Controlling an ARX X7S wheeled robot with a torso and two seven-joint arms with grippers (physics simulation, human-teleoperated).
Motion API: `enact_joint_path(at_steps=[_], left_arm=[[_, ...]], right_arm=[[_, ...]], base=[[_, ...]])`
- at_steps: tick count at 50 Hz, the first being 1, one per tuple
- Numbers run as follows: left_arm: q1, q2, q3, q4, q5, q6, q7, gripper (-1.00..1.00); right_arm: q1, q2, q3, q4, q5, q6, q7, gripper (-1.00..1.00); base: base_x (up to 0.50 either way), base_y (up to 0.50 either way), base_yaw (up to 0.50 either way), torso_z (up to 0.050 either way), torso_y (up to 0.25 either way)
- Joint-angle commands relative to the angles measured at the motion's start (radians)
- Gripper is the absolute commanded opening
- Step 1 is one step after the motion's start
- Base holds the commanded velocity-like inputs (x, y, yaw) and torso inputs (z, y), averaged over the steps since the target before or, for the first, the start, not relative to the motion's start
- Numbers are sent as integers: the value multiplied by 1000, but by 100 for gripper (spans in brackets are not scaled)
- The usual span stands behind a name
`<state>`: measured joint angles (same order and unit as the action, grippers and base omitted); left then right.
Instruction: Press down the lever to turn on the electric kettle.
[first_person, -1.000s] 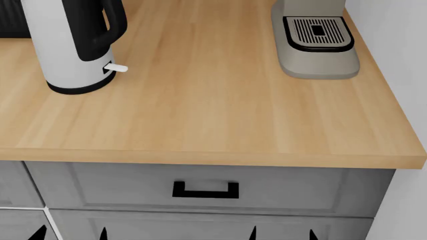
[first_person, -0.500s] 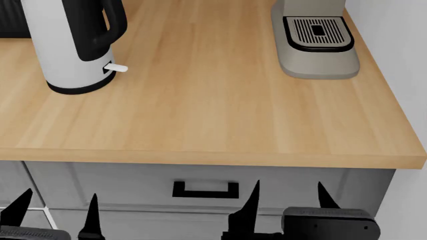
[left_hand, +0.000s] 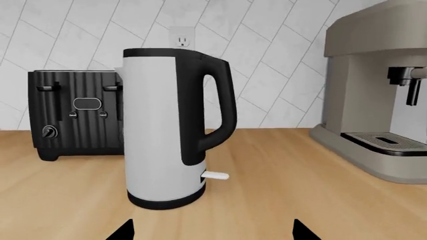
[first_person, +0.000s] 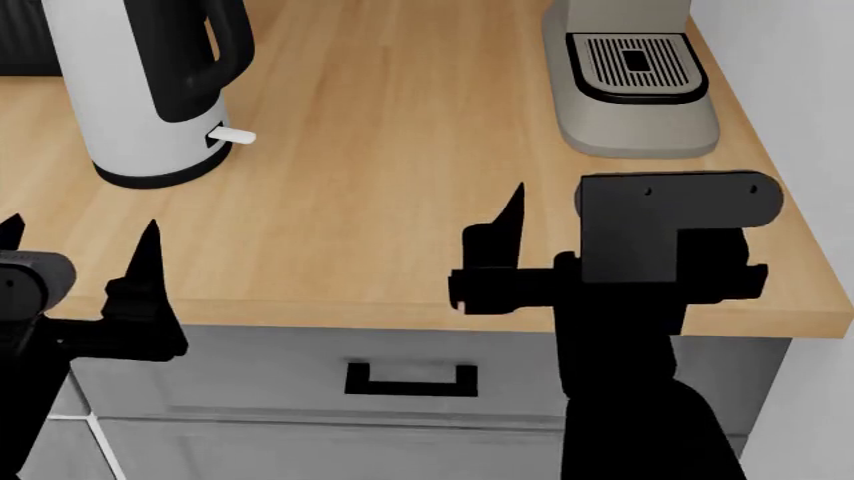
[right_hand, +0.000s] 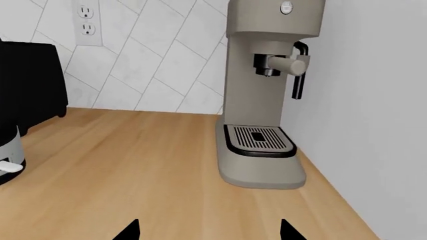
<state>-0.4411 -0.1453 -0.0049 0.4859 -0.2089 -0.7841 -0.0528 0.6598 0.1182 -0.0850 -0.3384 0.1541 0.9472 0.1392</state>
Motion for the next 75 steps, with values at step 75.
enact_joint_path(at_steps=[75], left_arm=[[107,-54,-47,-8,-87,102,20,100]], right_arm=[[19,56,-30,37,95,51,-4,100]], base=[[191,188,0,0,0]])
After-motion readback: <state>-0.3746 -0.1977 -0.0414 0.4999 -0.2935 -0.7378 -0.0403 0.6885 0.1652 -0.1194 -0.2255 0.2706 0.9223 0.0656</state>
